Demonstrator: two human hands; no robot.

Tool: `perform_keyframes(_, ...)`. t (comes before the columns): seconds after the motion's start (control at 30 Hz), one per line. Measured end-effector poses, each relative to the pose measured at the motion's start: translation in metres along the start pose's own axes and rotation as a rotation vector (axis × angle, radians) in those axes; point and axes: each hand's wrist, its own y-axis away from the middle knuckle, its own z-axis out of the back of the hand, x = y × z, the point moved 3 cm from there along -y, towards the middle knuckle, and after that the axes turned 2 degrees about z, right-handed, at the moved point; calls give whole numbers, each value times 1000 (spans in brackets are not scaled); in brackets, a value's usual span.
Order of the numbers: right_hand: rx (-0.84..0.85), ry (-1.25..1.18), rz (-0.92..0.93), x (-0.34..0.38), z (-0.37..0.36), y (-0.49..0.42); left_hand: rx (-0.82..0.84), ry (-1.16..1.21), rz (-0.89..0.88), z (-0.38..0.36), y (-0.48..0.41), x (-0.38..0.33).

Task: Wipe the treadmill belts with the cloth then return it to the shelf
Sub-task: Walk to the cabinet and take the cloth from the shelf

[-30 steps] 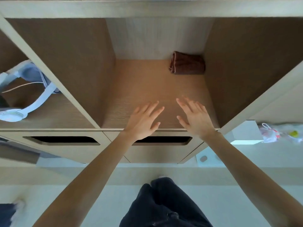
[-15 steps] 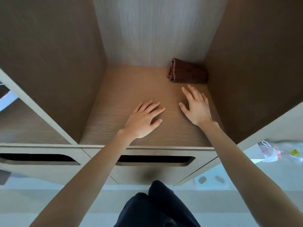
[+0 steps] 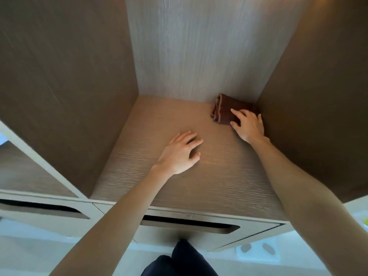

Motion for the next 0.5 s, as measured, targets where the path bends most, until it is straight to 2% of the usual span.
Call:
perform_keyframes(0.23,-27,18,41,8,5,26,-19,-1,4,7,12,-7)
perform_keyframes(0.5,-111,-68,105,34,19,124,-10,68,61,15,64,-24)
